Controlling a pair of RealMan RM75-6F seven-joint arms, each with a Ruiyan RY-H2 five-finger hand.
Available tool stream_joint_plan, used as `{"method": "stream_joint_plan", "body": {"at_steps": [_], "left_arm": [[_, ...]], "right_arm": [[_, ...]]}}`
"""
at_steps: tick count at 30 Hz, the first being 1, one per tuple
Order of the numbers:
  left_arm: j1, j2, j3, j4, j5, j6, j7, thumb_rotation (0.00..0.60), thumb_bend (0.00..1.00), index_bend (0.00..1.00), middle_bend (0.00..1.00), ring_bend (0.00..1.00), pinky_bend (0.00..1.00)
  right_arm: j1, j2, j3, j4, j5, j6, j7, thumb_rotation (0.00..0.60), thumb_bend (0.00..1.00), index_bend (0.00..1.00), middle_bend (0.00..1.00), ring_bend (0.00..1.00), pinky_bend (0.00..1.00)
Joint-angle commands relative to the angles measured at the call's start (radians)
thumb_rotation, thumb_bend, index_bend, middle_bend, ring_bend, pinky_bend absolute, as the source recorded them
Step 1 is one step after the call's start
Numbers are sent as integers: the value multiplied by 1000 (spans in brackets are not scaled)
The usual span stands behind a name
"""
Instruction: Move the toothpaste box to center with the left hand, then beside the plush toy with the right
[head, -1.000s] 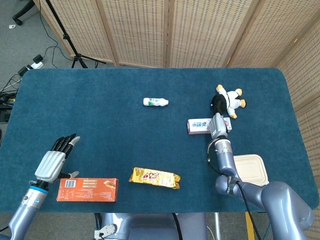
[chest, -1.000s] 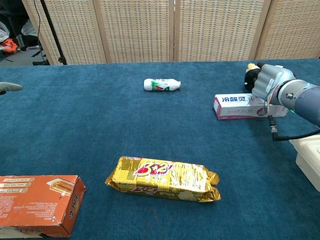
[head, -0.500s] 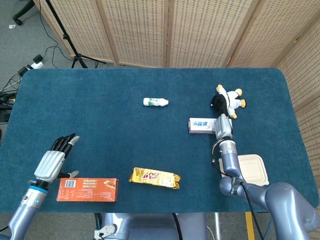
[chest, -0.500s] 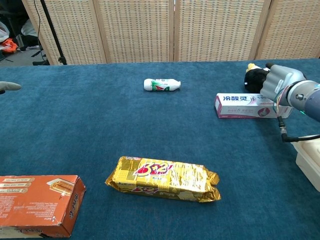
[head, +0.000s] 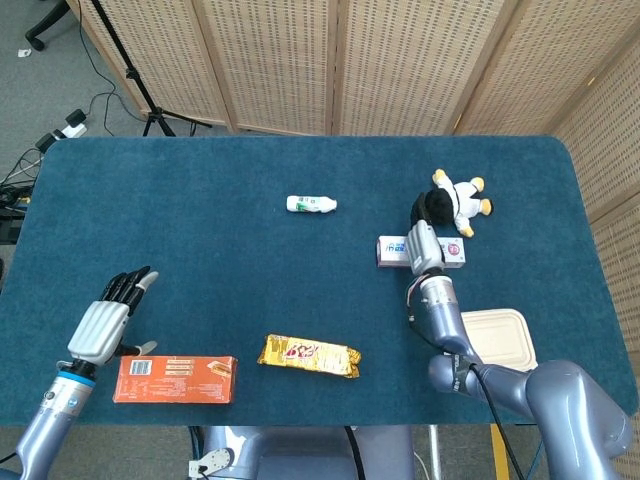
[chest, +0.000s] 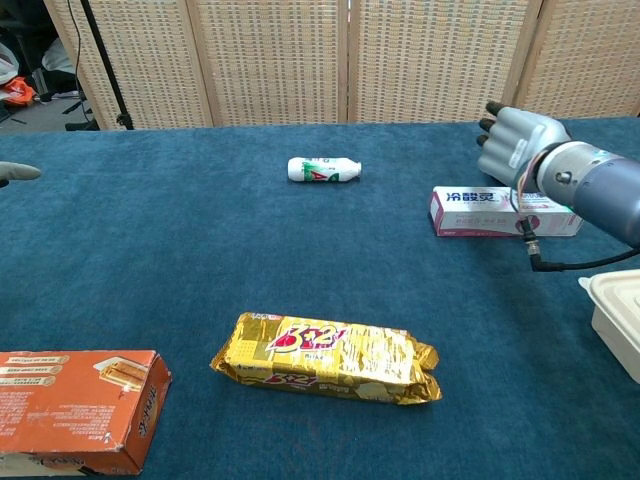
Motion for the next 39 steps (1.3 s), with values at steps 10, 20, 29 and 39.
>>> {"method": "stream_joint_plan", "body": {"at_steps": [10,20,29,39], "left_arm": [[0,7,2,-4,8,3,-17,600,0,0,0,0,0],[0,10,3,-8,12,3,-21,600,0,0,0,0,0],[1,9,3,-8,12,4,-19,600,0,0,0,0,0],[1,11,3,-11,15,7,-23,600,0,0,0,0,0]], "right_arm": [[53,-29,7,-143,-54,39,-51,600,606,277,88,0,7],[60,-71,7,-125,-41,33,-50,600,618,277,88,0,7],[53,-86,-3,-100,-34,24,-43,600,616,277,88,0,7],[30,-74,-13,-84,-12,27,-34,600,617,277,88,0,7]]}}
